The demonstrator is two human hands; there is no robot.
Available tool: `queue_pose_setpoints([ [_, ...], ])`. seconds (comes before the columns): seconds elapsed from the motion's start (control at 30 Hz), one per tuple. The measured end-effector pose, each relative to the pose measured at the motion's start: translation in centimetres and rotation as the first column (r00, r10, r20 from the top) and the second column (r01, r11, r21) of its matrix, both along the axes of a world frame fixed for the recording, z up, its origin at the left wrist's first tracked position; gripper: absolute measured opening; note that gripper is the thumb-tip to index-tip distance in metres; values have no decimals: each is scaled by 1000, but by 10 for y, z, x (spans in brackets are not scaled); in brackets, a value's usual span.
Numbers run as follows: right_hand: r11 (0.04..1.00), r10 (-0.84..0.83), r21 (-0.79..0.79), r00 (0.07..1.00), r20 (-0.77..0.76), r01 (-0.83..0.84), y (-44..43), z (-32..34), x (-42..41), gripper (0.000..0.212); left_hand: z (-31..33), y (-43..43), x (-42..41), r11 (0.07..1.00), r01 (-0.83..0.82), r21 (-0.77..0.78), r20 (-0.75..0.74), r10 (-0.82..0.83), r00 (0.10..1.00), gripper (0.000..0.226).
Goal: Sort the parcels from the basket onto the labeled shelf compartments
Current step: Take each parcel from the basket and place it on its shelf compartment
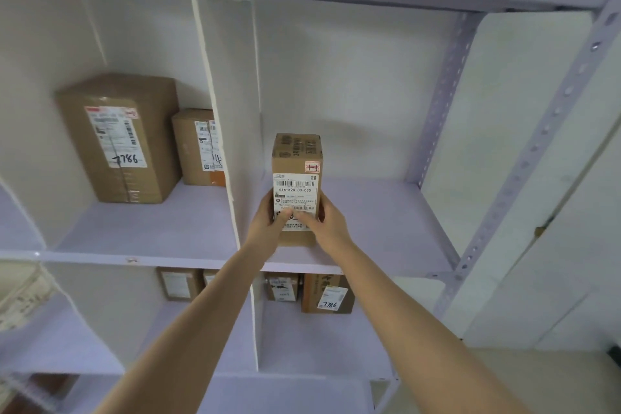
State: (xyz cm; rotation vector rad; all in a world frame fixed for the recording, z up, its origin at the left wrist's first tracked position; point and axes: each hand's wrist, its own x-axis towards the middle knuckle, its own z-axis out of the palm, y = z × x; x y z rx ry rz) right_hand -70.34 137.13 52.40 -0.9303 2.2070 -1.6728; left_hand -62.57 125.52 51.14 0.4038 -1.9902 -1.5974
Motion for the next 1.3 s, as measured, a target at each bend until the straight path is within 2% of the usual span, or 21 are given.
queue_pose_setpoints([
  [0.1,999,-30,16,1000,3,30,-12,2,-12,49,3,-11,-14,1000,21,6,24,-21,1000,47],
  [0.3,999,-44,13,998,37,44,-34,3,-39,48,0,-36,-43,999,43,9,2,-43,999,45],
  [0.57,997,-69,-23,997,17,70,-59,-4,-70,57,-5,-47,-80,1000,-8,29,-79,10,997,42],
  [0.97,999,-15,-46,998,58,17,-79,-5,-118,50,-1,-60,-122,996,-92,3,-57,92,994,41],
  [1.3,996,-85,-1,996,21,85,-105,-16,-150,50,-2,-81,-159,990,-133,-40,-11,133,991,39],
])
